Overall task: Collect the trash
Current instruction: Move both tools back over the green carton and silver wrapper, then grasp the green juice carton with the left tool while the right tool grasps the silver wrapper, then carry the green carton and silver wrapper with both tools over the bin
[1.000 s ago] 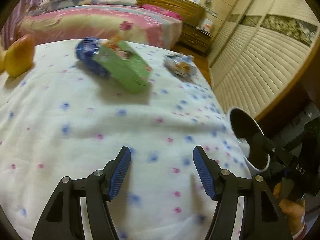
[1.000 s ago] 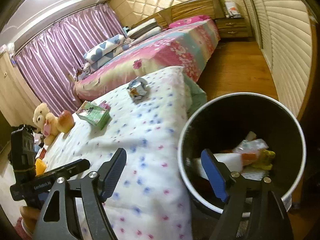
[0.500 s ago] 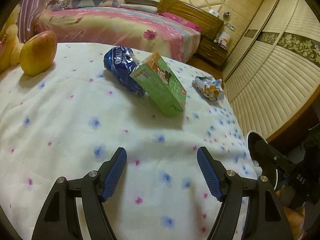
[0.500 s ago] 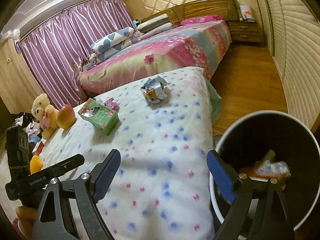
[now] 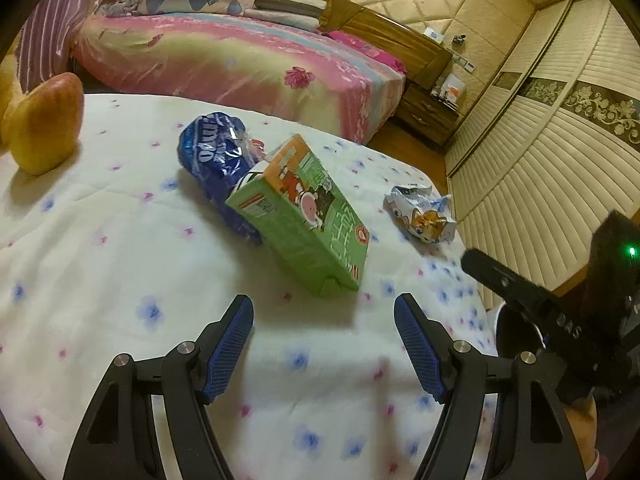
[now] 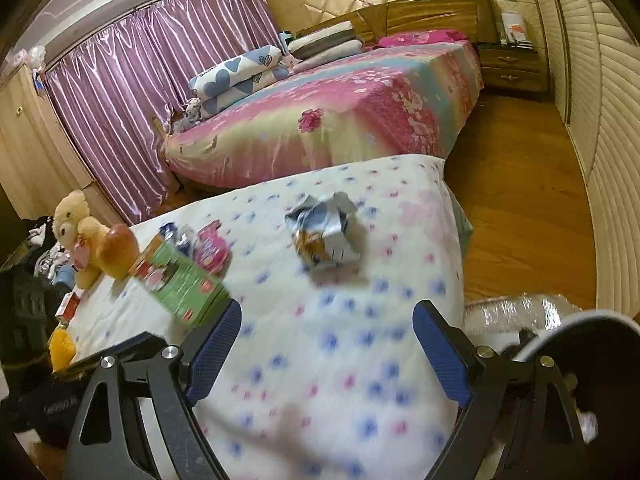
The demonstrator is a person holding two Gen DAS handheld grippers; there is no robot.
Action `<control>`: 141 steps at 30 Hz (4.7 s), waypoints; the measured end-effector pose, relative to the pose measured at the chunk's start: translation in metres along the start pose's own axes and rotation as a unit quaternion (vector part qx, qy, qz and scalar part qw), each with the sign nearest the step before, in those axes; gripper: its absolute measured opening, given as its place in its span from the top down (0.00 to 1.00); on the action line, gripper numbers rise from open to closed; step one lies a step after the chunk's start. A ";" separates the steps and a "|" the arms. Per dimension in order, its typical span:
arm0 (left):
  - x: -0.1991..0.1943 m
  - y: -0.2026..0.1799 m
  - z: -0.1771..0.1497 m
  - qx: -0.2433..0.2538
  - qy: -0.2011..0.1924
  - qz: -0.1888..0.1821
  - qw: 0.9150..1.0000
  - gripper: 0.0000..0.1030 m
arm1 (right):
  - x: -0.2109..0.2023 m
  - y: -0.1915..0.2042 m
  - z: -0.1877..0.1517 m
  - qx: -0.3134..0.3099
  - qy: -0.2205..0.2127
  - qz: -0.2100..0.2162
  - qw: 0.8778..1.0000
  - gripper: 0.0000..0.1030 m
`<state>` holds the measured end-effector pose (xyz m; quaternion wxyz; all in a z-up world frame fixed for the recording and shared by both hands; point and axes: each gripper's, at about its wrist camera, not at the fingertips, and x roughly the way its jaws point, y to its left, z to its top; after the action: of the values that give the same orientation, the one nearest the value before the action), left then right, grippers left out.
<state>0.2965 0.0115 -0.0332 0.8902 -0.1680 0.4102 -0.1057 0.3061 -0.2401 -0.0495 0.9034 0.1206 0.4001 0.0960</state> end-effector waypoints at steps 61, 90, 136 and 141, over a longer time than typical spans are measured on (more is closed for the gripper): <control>-0.036 -0.064 -0.071 0.138 0.020 -0.066 0.988 0.70 | -0.120 -0.020 -0.096 0.051 -0.025 -0.016 0.998 0.77; -0.011 -0.140 -0.080 0.206 0.043 -0.098 0.973 0.70 | -0.158 -0.077 -0.114 0.104 -0.049 -0.071 0.991 0.77; 0.030 -0.197 -0.076 0.248 0.062 -0.112 0.960 0.70 | -0.155 -0.114 -0.109 0.136 -0.038 -0.086 0.986 0.77; 0.030 -0.197 -0.076 0.244 0.064 -0.112 0.961 0.70 | -0.152 -0.117 -0.108 0.139 -0.035 -0.086 0.986 0.76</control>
<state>0.2476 -0.1961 -0.0241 0.8583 0.0169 0.4070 -0.3120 0.1337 -0.3772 -0.0481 0.8961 0.2138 0.3867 -0.0425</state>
